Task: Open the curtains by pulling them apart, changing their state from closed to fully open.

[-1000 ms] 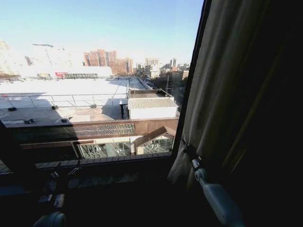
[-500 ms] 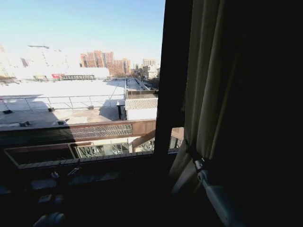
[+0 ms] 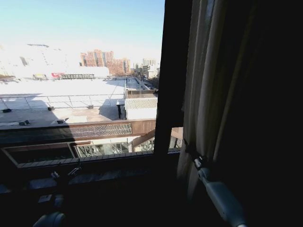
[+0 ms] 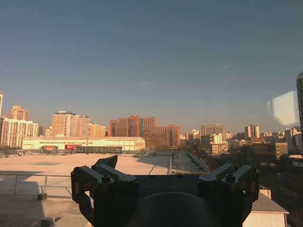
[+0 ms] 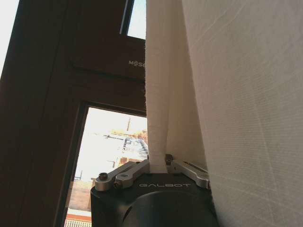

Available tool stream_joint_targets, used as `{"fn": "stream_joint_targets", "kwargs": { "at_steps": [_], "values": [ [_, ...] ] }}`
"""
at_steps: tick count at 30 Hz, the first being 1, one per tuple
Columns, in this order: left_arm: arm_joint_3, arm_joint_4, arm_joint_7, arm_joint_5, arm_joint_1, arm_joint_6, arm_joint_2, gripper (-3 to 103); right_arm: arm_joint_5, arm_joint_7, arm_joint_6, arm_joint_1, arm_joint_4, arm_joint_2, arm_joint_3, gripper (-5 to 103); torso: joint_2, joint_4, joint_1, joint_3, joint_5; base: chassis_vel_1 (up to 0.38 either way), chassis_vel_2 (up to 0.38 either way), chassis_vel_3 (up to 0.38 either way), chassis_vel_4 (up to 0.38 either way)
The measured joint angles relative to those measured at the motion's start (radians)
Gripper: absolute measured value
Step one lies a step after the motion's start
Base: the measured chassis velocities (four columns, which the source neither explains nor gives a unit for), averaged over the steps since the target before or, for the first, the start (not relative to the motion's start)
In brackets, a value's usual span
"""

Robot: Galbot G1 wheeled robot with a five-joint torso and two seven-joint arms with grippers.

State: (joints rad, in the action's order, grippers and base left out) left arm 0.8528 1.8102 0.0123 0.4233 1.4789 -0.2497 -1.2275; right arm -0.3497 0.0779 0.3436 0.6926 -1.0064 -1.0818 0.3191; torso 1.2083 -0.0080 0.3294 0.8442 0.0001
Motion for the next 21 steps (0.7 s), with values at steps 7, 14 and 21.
{"fn": "stream_joint_targets", "kwargs": {
  "at_steps": [7, 14, 21],
  "values": [
    [0.000, 0.000, 0.000, 0.000, 0.000, 0.000, 0.000, 100, -0.014, -0.027, 0.017, -0.085, 0.199, 0.029, 0.025, 0, 0.000, 0.0002, 0.000, 0.000, -0.0007, 0.000, 0.000, 0.000, 0.000],
    [0.000, 0.000, 0.000, 0.000, 0.000, 0.000, 0.000, 100, -0.006, -0.167, -0.011, -0.108, 0.279, 0.053, 0.053, 0, 0.000, 0.0000, 0.000, 0.000, -0.0002, 0.000, 0.000, 0.000, 0.000],
    [0.000, 0.000, 0.000, 0.000, 0.000, 0.000, 0.000, 100, 0.050, -0.281, -0.047, -0.087, 0.249, 0.059, 0.067, 0, 0.000, 0.0000, 0.000, 0.000, 0.0000, 0.000, 0.000, 0.000, 0.000]
  ]
}}
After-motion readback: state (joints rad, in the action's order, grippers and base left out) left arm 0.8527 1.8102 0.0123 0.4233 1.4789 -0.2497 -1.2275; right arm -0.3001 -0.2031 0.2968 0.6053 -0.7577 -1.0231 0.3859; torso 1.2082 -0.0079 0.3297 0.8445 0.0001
